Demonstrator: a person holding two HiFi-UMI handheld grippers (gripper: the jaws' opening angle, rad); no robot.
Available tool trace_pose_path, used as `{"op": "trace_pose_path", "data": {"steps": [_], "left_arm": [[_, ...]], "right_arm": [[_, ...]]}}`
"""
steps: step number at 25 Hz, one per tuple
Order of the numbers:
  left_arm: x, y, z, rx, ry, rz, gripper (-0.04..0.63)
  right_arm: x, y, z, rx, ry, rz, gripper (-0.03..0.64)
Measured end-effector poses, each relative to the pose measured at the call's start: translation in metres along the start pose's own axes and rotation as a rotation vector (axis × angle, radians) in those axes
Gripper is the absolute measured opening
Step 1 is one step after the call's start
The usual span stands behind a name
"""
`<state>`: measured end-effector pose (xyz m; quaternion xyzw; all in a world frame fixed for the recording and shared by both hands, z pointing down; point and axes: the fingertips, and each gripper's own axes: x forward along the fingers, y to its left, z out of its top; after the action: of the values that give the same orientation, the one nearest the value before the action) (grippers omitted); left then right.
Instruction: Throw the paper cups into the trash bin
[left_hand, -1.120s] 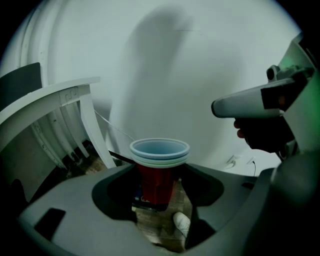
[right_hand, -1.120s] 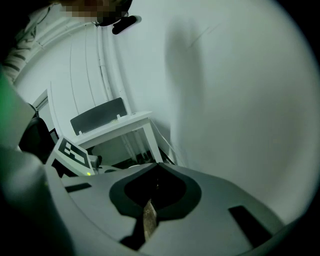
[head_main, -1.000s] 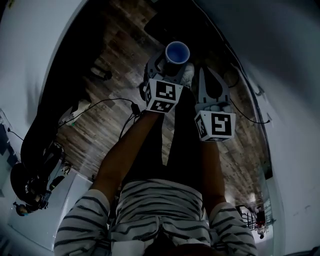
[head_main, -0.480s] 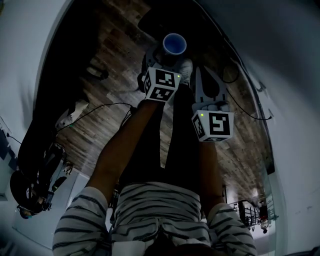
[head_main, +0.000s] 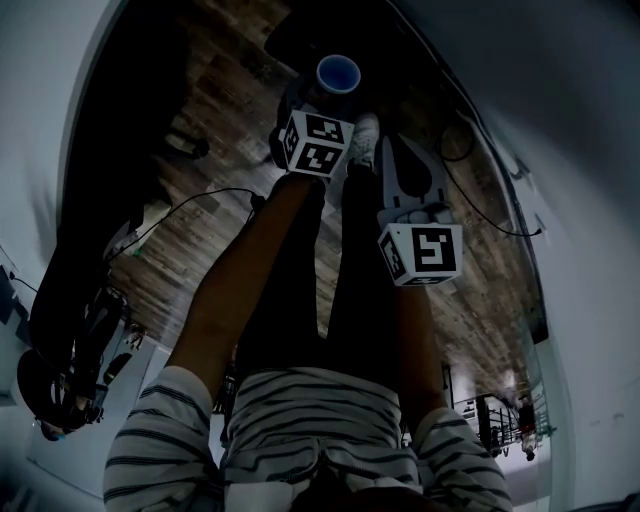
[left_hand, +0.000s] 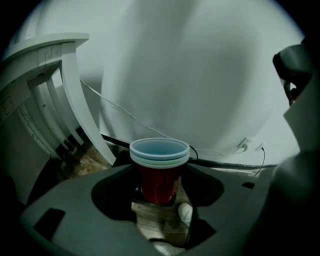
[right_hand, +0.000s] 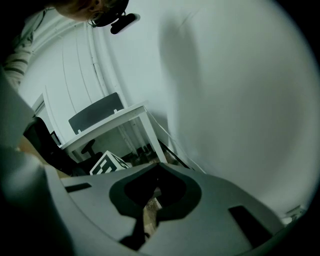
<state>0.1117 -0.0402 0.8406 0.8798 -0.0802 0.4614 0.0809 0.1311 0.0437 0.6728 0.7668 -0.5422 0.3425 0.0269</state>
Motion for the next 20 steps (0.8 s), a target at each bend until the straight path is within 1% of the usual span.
{"op": "trace_pose_path", "data": {"steps": [5,13,20], "left_arm": [[0.016,0.006,-0.009,0.04,0.045,-0.004,0.291],[0.045,0.011,-0.021,0.043,0.099,-0.047,0.291],[0.063,0.015,-0.026,0.041,0.135,-0.06,0.293]], "right_arm": [[0.0,0.0,-0.004,0.009,0.003,-0.004,0.009],[0.0,-0.001,-0.008,0.007,0.012,0.0,0.009],[0.006,-0.003,-0.011,0.022,0.018,0.005,0.009]]}}
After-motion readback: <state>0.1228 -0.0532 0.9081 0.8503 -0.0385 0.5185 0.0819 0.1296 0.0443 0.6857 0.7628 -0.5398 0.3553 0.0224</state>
